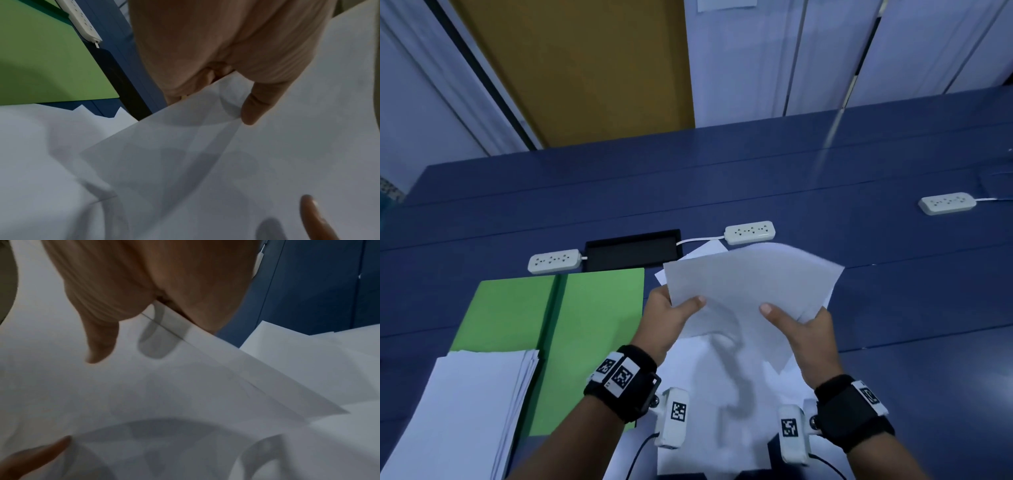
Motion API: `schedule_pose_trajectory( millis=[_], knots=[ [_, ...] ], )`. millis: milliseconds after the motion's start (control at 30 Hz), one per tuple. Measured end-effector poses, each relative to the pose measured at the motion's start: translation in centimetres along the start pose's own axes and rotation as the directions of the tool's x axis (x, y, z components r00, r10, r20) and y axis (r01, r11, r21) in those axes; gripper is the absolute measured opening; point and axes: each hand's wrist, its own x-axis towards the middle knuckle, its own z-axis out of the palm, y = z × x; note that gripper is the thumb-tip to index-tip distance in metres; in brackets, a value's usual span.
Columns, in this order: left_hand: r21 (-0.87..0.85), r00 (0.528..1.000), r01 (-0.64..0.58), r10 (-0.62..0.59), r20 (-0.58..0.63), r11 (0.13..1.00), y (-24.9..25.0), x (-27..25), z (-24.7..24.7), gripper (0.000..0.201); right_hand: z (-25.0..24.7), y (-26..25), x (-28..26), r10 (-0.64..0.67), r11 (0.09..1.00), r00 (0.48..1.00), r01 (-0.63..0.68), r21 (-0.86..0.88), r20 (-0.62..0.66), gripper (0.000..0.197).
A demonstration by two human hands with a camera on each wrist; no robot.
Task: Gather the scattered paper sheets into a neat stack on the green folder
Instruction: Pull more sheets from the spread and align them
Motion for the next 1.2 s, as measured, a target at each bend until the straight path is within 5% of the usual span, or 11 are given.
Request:
schedule_pose_trajectory(
  millis=[133, 333, 900, 1200],
  knots=[
    [-0.056, 0.999, -0.016, 0.018, 0.042, 0.998, -0.5, 0.2, -0.9, 0.048, -0.4, 0.5, 0.7, -0.083, 0.995, 0.996, 0.085, 0.046, -0.034, 0.057],
    [-0.001, 0.997, 0.044, -0.044, 0.060, 0.999, -1.0, 0.6, -1.0, 0.029, 0.6, 0.8, 1.1, -0.010, 0.999, 1.000, 0.011, 0.039, -0.004, 0.031],
    [0.004, 0.991, 0.088, -0.088, 0.098, 0.996, -2.4, 0.1, -1.3, 0.054, 1.0, 1.8, 1.4, 0.075, 0.997, 0.987, -0.074, -0.017, 0.142, 0.048],
    [0.107, 0.994, 0.113, -0.110, -0.028, 0.988, -3.2, -0.2, -1.4, 0.049, 2.1, 2.4, 1.1, 0.142, 0.988, 0.986, -0.135, -0.074, 0.090, 0.031]
  ],
)
